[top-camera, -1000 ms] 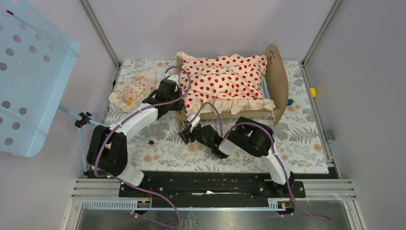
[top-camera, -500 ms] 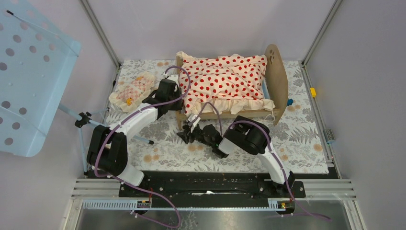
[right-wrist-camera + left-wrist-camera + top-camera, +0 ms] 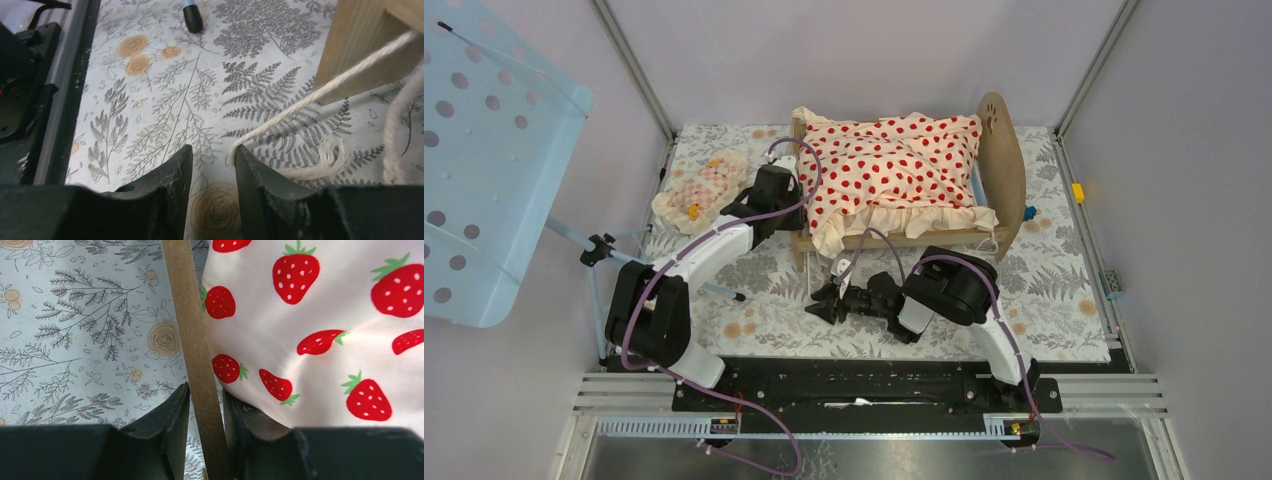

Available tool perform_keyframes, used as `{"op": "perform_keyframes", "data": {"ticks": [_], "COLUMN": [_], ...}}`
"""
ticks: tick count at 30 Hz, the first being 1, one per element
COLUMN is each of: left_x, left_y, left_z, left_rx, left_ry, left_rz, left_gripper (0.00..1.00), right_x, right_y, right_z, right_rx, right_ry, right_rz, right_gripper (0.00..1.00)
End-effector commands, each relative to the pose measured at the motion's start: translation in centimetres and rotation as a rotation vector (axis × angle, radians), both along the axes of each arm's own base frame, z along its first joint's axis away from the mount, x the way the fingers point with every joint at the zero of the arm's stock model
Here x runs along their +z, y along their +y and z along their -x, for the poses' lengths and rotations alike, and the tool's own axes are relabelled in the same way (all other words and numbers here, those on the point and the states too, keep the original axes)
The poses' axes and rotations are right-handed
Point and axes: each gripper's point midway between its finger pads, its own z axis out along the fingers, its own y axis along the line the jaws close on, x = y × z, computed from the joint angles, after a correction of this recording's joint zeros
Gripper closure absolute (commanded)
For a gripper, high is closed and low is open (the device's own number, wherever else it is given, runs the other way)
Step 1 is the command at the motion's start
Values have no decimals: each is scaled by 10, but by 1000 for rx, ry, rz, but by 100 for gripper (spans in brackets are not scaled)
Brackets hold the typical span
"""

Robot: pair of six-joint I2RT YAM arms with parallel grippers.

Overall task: Set up the pet bed
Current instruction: Tie the ropes to the bed frame.

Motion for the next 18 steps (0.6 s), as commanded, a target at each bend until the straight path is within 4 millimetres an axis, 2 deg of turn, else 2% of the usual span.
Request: {"op": "perform_keyframes", "data": {"ticks": [1,7,15,18], "left_x": [0,0,-1,-2], "left_y": [-17,-18,-17,-17], "left_z": [8,8,9,9], "left_rx": [-88,-91,-89,-89], "left_ry": [39,43,44,47], "left_rz": [53,55,50,50], "left_gripper": [80,80,80,80], "right_x": [47,56,74,80], "right_y": [2,-13,-26,-36], "right_z": [33,54,96,104], "right_rx": [150,220,400,408], "right_ry": [-76,-73,-4,7], "right_rz": [-140,-138,-164,-165], "right_gripper": [58,58,59,59]}}
